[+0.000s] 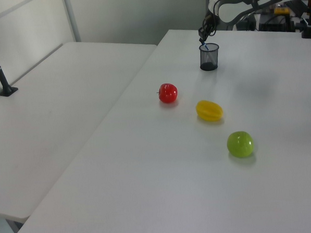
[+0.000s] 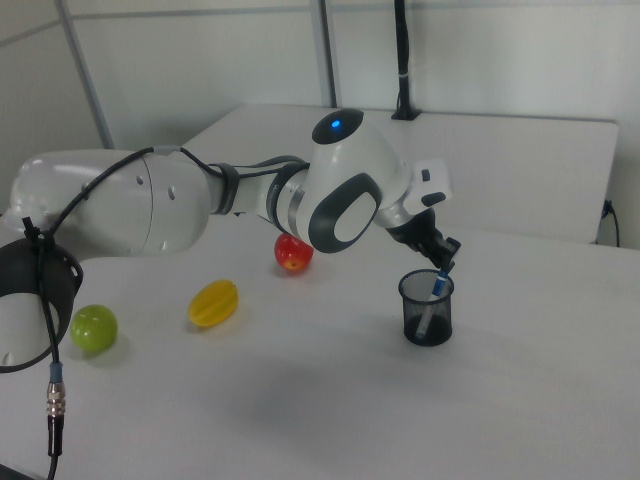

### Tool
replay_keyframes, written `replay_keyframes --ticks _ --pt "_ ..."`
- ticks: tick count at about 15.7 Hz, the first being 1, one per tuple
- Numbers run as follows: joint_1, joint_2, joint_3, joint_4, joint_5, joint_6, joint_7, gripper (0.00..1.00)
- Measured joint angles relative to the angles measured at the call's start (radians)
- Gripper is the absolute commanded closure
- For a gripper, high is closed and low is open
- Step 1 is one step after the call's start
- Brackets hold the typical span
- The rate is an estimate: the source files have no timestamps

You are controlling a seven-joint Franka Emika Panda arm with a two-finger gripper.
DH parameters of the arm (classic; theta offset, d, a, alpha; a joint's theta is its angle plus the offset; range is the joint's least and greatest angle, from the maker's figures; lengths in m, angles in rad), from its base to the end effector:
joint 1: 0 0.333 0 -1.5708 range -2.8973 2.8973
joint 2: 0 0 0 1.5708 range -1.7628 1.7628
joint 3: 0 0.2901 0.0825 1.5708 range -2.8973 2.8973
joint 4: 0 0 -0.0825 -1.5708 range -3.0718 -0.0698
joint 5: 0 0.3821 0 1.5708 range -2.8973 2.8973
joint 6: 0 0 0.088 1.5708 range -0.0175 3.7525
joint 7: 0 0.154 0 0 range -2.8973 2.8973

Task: Take marker pen
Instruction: 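Lift the marker up out of the pen cup, then carry the marker beside the yellow star fruit and lower it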

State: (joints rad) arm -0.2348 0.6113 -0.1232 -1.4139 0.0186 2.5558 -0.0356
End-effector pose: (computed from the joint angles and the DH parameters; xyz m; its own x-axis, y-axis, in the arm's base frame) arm 0.7248 -0.2520 0.3440 0.8307 -0.2307 0.5066 -0.3074 -0.9489 0.0719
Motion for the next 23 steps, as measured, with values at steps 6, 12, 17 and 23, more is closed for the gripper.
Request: replay_keyframes --ticks 6,12,17,23 --pt "-0.001 -0.016 -0.006 0.03 0.001 0.0 0.0 0.99" --pt "0.004 -0.132 -0.006 0.042 0.038 0.0 0.0 0.99" --pt "0.026 -0.224 -0.003 0.025 0.056 -0.022 0.0 0.99" --pt "0.113 -0.286 -0.007 -0.04 0.097 -0.206 0.0 0.99"
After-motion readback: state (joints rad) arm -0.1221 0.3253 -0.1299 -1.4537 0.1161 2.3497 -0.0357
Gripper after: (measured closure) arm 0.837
